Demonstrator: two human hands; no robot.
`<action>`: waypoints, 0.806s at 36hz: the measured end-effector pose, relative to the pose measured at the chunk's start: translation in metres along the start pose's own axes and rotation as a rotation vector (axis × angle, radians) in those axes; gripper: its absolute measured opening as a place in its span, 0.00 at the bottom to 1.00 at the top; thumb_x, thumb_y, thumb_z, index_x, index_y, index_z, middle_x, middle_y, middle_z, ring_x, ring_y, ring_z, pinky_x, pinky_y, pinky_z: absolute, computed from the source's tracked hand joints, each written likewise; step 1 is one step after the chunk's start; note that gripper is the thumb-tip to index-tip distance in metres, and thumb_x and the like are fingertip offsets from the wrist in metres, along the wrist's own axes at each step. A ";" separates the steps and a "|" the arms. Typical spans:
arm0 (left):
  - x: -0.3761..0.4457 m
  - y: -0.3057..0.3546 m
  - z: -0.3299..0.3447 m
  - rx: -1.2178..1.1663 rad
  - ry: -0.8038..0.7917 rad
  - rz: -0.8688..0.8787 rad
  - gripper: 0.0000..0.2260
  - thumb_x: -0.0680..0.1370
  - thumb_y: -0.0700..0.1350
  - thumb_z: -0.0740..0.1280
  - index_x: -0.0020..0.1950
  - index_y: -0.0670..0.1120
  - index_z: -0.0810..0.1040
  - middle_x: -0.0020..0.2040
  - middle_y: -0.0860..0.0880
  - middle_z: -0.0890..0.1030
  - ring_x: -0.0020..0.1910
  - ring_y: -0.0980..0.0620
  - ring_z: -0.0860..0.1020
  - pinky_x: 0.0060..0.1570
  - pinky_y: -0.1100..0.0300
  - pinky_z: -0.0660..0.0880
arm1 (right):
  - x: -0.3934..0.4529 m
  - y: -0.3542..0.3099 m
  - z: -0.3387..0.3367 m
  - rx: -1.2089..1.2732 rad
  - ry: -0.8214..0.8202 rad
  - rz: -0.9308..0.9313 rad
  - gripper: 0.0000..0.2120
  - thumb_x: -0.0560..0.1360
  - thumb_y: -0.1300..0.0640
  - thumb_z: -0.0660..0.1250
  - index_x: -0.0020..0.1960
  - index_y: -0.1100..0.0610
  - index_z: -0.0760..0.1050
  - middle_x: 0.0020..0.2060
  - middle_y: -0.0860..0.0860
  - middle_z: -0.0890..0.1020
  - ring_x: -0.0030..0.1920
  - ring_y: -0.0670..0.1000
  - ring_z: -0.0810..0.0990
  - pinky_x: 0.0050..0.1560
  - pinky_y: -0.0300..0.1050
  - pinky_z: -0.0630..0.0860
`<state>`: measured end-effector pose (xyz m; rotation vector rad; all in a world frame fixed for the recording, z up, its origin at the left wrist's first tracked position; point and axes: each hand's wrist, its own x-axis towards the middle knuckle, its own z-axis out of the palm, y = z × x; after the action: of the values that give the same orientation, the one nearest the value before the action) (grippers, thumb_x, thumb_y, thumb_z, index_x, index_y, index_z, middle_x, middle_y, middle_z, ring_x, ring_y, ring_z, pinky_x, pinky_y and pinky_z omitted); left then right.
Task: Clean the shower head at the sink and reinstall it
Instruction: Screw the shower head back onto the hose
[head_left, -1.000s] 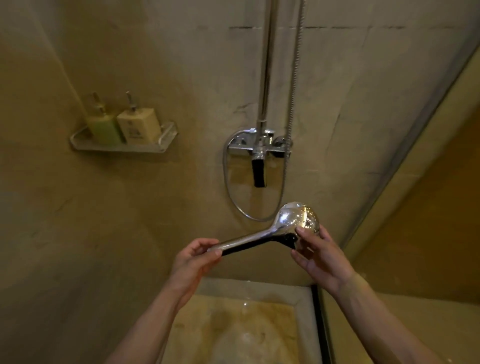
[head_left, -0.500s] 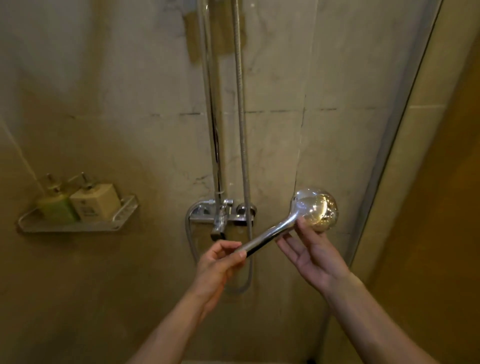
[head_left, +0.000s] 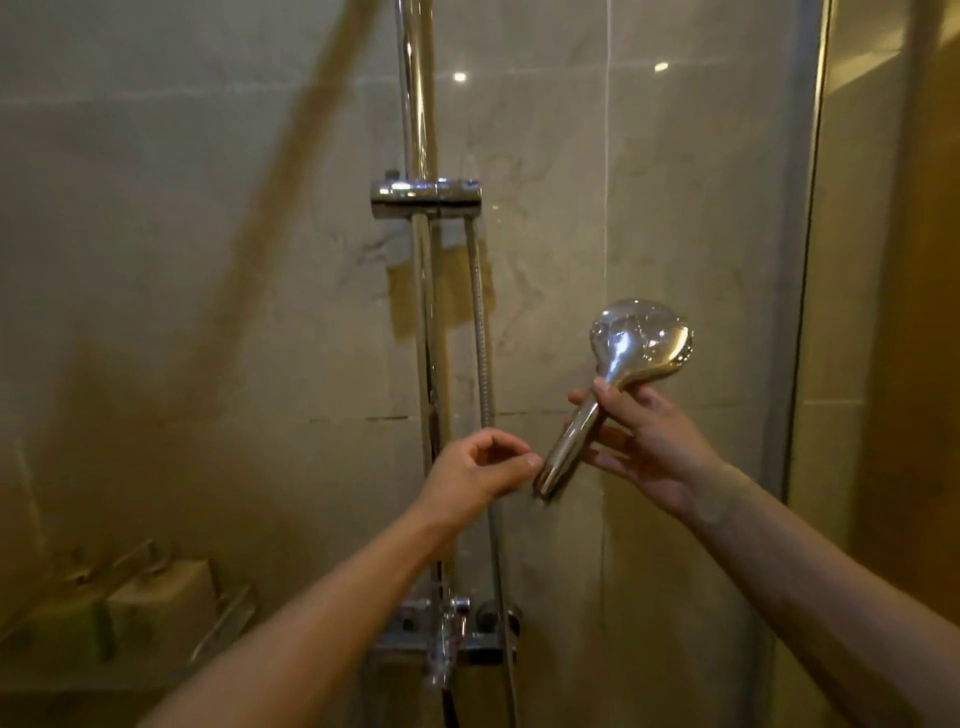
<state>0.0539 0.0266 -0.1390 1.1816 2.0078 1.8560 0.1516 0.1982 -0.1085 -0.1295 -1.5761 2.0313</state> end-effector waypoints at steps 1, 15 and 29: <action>0.011 0.013 -0.007 0.049 0.047 0.052 0.10 0.73 0.43 0.73 0.52 0.42 0.81 0.47 0.46 0.82 0.49 0.50 0.81 0.52 0.57 0.80 | 0.006 -0.011 0.002 -0.033 0.000 -0.027 0.10 0.77 0.53 0.69 0.58 0.51 0.75 0.56 0.53 0.85 0.52 0.55 0.83 0.57 0.57 0.79; 0.133 0.128 -0.034 0.353 0.579 0.233 0.12 0.80 0.49 0.62 0.60 0.45 0.78 0.54 0.48 0.81 0.56 0.46 0.79 0.53 0.56 0.73 | 0.062 -0.097 0.015 -0.182 0.010 -0.216 0.15 0.74 0.52 0.72 0.59 0.50 0.77 0.53 0.53 0.86 0.50 0.55 0.82 0.52 0.54 0.80; 0.173 0.128 -0.013 -0.554 0.776 0.077 0.08 0.75 0.38 0.69 0.54 0.44 0.82 0.46 0.48 0.84 0.48 0.49 0.82 0.55 0.52 0.79 | 0.066 -0.101 0.012 -0.187 0.034 -0.218 0.17 0.73 0.54 0.73 0.61 0.54 0.77 0.52 0.53 0.86 0.52 0.56 0.82 0.58 0.60 0.79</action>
<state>-0.0154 0.1154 0.0451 0.4094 1.4966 2.9514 0.1284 0.2353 0.0044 -0.0587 -1.6788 1.7072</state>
